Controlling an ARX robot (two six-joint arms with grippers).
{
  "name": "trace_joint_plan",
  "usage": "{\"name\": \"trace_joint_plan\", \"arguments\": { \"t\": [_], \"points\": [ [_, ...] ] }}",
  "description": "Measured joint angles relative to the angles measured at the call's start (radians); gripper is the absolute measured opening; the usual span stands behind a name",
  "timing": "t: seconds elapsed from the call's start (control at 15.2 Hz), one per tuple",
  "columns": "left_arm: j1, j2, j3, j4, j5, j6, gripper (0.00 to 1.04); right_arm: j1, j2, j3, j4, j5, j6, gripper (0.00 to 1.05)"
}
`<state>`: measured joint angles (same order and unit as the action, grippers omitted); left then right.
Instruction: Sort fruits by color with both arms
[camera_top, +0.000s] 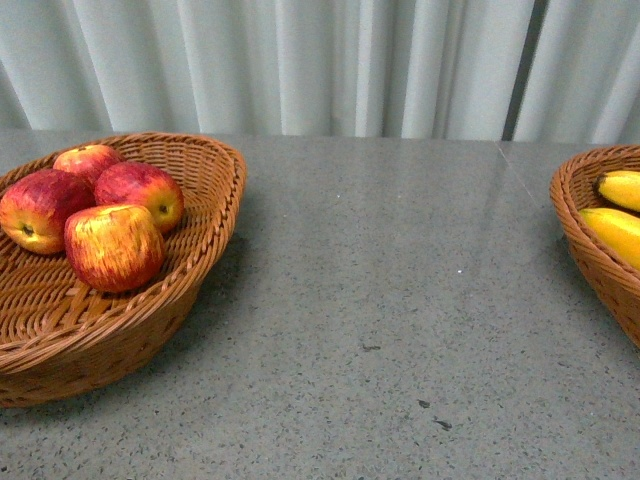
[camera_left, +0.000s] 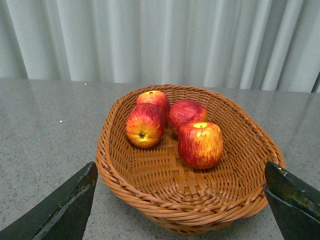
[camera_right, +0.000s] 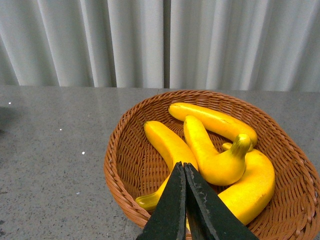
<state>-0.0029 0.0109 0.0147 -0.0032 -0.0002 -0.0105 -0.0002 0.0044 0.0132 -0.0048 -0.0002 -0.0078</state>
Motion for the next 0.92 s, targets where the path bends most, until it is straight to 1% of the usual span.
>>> {"name": "trace_joint_plan", "arguments": {
  "t": [0.13, 0.2, 0.26, 0.46, 0.66, 0.72, 0.79, 0.92],
  "points": [
    [0.0, 0.0, 0.0, 0.0, 0.0, 0.0, 0.98, 0.0, 0.0, 0.0, 0.0, 0.0, 0.0, 0.02],
    [0.0, 0.0, 0.0, 0.0, 0.0, 0.0, 0.98, 0.0, 0.0, 0.0, 0.0, 0.0, 0.0, 0.1],
    [0.0, 0.0, 0.0, 0.0, 0.0, 0.0, 0.98, 0.0, 0.0, 0.0, 0.0, 0.0, 0.0, 0.21],
    [0.0, 0.0, 0.0, 0.0, 0.0, 0.0, 0.98, 0.0, 0.0, 0.0, 0.0, 0.0, 0.0, 0.59],
    [0.0, 0.0, 0.0, 0.0, 0.0, 0.0, 0.98, 0.0, 0.0, 0.0, 0.0, 0.0, 0.0, 0.94],
    [0.0, 0.0, 0.0, 0.0, 0.0, 0.0, 0.98, 0.0, 0.0, 0.0, 0.0, 0.0, 0.001, 0.99],
    [0.0, 0.0, 0.0, 0.0, 0.0, 0.0, 0.98, 0.0, 0.0, 0.0, 0.0, 0.0, 0.0, 0.97],
    [0.0, 0.0, 0.0, 0.0, 0.0, 0.0, 0.98, 0.0, 0.0, 0.0, 0.0, 0.0, 0.0, 0.98]
  ]
}}
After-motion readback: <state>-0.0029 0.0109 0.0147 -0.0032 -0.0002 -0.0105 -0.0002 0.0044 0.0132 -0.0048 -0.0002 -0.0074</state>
